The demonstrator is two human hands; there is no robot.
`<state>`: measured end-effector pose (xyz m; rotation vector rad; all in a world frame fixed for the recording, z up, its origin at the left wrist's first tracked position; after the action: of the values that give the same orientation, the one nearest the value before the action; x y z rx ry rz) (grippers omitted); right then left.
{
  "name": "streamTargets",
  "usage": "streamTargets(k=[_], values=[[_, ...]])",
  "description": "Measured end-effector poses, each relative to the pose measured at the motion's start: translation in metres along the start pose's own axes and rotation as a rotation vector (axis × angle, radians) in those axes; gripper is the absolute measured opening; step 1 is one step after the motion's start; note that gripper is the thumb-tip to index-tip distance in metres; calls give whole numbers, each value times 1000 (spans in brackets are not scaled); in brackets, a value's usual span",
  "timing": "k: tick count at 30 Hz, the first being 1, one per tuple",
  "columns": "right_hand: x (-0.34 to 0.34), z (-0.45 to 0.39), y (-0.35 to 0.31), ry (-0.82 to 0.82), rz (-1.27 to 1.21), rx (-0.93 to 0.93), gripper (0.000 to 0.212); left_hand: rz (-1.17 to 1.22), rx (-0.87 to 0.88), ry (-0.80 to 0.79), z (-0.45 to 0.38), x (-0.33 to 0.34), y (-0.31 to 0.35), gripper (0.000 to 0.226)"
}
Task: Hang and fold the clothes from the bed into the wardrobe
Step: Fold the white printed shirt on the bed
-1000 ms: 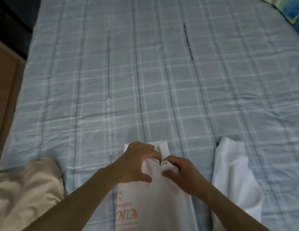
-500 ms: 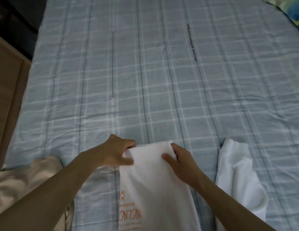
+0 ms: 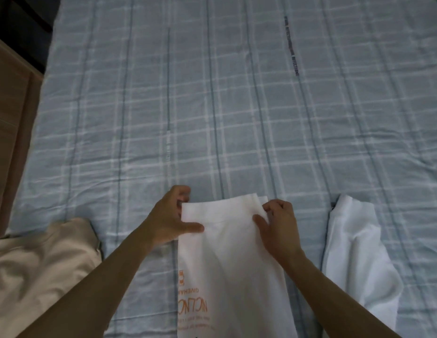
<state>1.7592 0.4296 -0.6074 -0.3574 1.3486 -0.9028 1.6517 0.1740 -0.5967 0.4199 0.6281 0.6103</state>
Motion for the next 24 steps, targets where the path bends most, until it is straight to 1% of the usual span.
streamTargets(k=[1, 2, 3, 5, 7, 10, 12, 13, 14, 15, 16, 17, 18, 19, 20, 21, 22, 24], values=[[-1, -3, 1, 14, -30, 25, 14, 54, -29, -37, -1, -1, 0, 102], [-3, -4, 3, 17, -72, 59, 13, 84, -49, -43, -1, 0, 0, 100], [-4, -5, 4, 13, -117, 94, 14, 84, -66, -18, -1, 1, 0, 92], [-6, -4, 6, 14, -168, 126, 18, 7, -94, 67, 0, 6, 0, 67], [-8, -3, 6, 48, -189, 97, 22, -3, -101, 151, 0, 9, -1, 49], [-13, -8, 5, 135, -216, 20, 24, 168, -84, 316, 0, 6, 2, 43], [-15, -12, 4, 156, -213, 24, 23, 208, -75, 397, 2, 8, 7, 41], [-15, -13, 3, 144, -197, 41, 24, 171, -45, 441, 5, 13, 8, 38], [-15, -13, 2, 139, -166, 51, 30, 76, 29, 519, 10, 18, 10, 31], [-14, -11, 2, 155, -109, 29, 42, -76, 147, 607, 16, 26, 11, 25], [-13, -7, 2, 189, -25, -37, 52, -256, 272, 671, 21, 36, 13, 26], [-11, -2, 1, 218, 86, -135, 58, -411, 384, 688, 25, 48, 13, 33], [-7, 3, 1, 217, 210, -249, 59, -532, 463, 656, 26, 62, 14, 39], [-1, 8, 1, 168, 320, -354, 59, -624, 507, 595, 25, 75, 15, 45], [7, 12, 4, 77, 403, -432, 60, -700, 513, 530, 23, 86, 15, 51], [14, 15, 9, -20, 469, -468, 61, -769, 493, 474, 18, 95, 14, 55], [19, 15, 16, -95, 514, -465, 64, -821, 462, 436, 10, 99, 11, 59], [24, 11, 33, -163, 562, -419, 71, -872, 422, 412, -3, 103, 4, 63]])
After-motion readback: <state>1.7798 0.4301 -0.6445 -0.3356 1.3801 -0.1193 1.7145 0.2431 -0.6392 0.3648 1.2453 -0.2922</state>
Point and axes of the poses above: each hand's wrist, its own z-axis away from the middle knuckle, its own x-axis out of the palm, y = z × x, the point moved 1 cm from there along -z, towards the middle knuckle, and after that the axes turned 11 degrees about -x, right-handed, at the moved point
